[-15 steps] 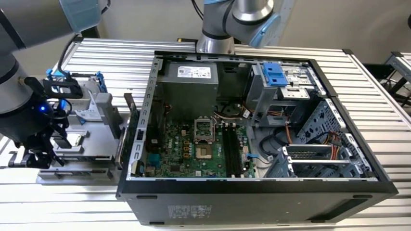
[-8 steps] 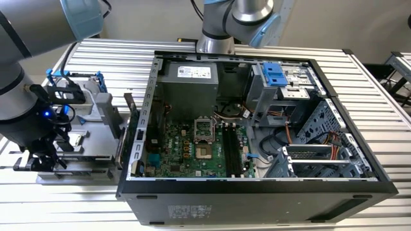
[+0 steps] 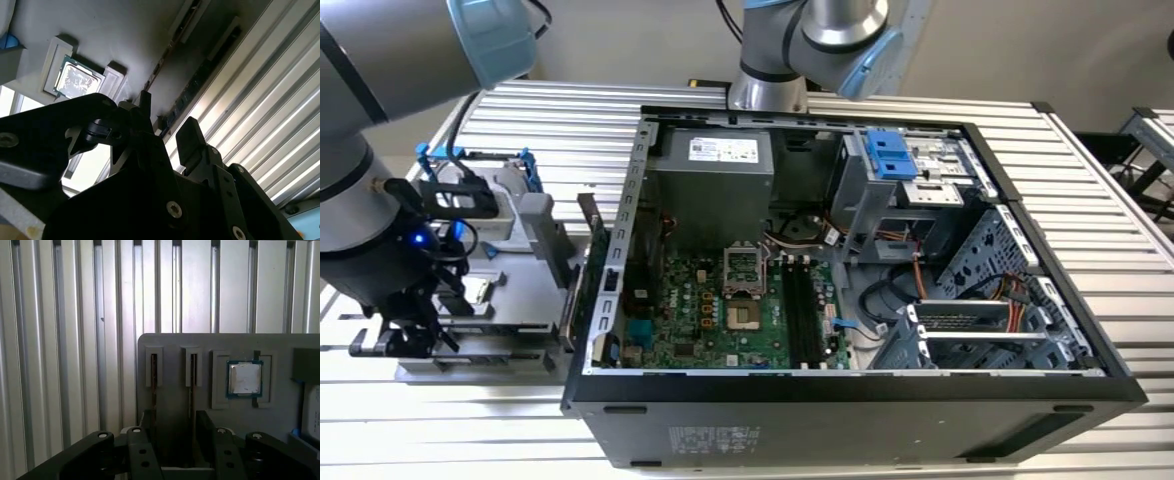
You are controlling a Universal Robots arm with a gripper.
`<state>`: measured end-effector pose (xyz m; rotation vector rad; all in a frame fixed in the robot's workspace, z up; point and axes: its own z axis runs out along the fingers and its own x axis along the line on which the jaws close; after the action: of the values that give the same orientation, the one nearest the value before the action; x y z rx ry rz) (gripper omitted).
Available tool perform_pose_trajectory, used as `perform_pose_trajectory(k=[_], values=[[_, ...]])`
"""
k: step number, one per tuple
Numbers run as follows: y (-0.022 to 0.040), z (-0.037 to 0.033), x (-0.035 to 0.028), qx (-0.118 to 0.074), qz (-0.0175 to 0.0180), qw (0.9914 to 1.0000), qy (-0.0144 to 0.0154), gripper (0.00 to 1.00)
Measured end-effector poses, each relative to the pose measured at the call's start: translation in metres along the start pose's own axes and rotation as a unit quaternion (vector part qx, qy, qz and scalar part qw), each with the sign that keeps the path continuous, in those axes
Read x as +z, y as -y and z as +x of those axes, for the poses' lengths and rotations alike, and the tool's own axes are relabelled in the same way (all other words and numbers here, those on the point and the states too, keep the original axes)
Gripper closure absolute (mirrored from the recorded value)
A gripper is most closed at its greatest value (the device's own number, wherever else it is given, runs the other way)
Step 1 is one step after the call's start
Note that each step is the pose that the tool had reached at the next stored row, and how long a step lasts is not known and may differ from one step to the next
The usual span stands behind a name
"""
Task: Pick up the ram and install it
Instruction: 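Pick up the ram and move it above insertion slot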
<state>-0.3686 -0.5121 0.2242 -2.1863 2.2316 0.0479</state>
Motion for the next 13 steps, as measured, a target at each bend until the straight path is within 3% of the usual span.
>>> perform_pose_trajectory(k=[9,13], values=[[0.0002,0.0004,0.0077,0.0,-0.0001,1.0,0.0,0.0],[0.0006,0.0045,0.0109,0.0,-0.0001,1.0,0.0,0.0]])
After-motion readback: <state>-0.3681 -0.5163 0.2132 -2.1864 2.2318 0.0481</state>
